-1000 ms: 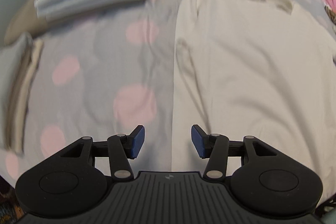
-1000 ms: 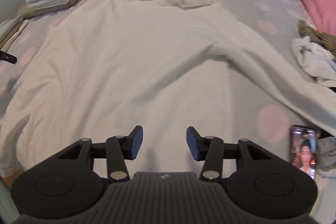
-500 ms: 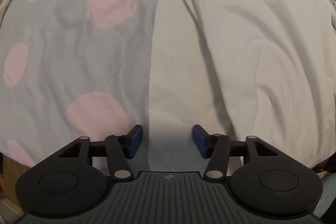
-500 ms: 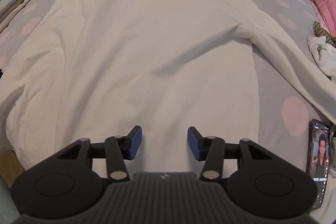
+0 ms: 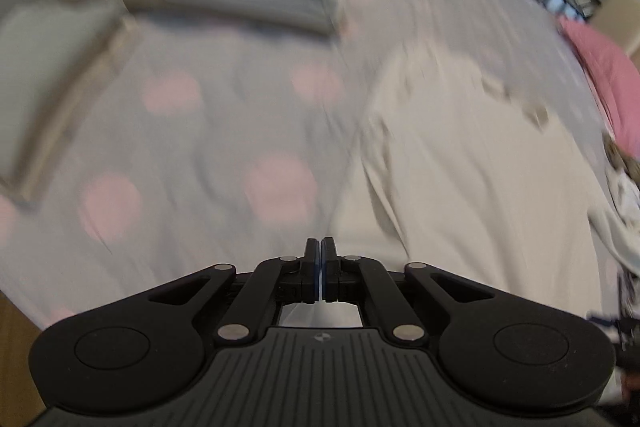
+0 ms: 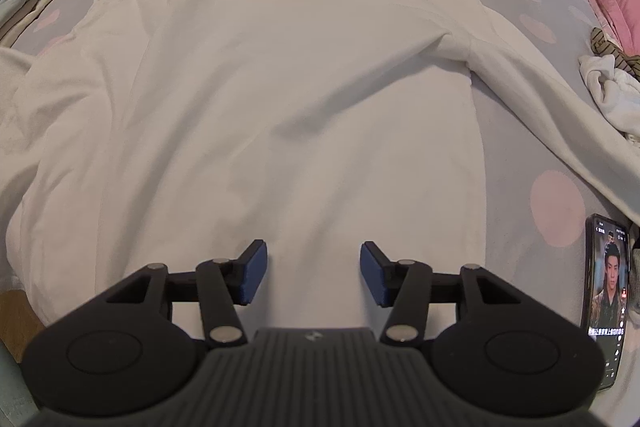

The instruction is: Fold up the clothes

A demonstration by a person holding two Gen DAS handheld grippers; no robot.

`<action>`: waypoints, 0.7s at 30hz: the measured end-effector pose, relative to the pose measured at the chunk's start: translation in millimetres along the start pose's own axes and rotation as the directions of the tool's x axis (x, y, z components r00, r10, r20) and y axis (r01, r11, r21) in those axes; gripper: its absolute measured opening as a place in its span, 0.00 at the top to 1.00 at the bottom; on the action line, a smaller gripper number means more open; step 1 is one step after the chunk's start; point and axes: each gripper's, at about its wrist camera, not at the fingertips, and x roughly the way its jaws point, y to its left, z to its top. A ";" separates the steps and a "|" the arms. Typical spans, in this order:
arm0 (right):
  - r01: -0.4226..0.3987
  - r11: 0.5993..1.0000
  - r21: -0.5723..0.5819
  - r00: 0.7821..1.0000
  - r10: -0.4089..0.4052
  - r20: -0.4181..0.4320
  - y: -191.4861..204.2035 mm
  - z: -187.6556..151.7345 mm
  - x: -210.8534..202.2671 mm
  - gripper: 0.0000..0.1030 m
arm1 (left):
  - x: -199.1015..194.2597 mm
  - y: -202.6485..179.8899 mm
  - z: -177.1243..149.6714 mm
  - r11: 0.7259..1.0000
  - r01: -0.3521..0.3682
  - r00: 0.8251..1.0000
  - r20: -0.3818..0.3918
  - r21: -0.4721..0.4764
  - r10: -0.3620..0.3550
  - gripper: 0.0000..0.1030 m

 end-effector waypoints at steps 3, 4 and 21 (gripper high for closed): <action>-0.003 1.000 -0.012 1.000 0.003 -0.004 0.8 1.3 1.8 0.46 | -5.9 18.5 31.3 0.997 -0.072 0.996 0.053 -0.005 0.072 1.00; -0.001 1.000 -0.017 1.000 0.001 -0.006 1.2 1.6 2.6 0.46 | -1.5 19.9 31.8 0.998 -0.066 0.997 0.039 0.013 0.066 1.00; -0.003 0.999 -0.042 1.000 0.002 -0.019 3.5 13.0 14.6 0.42 | 88.1 10.7 -3.0 0.925 0.124 0.968 -0.250 0.359 -0.033 0.46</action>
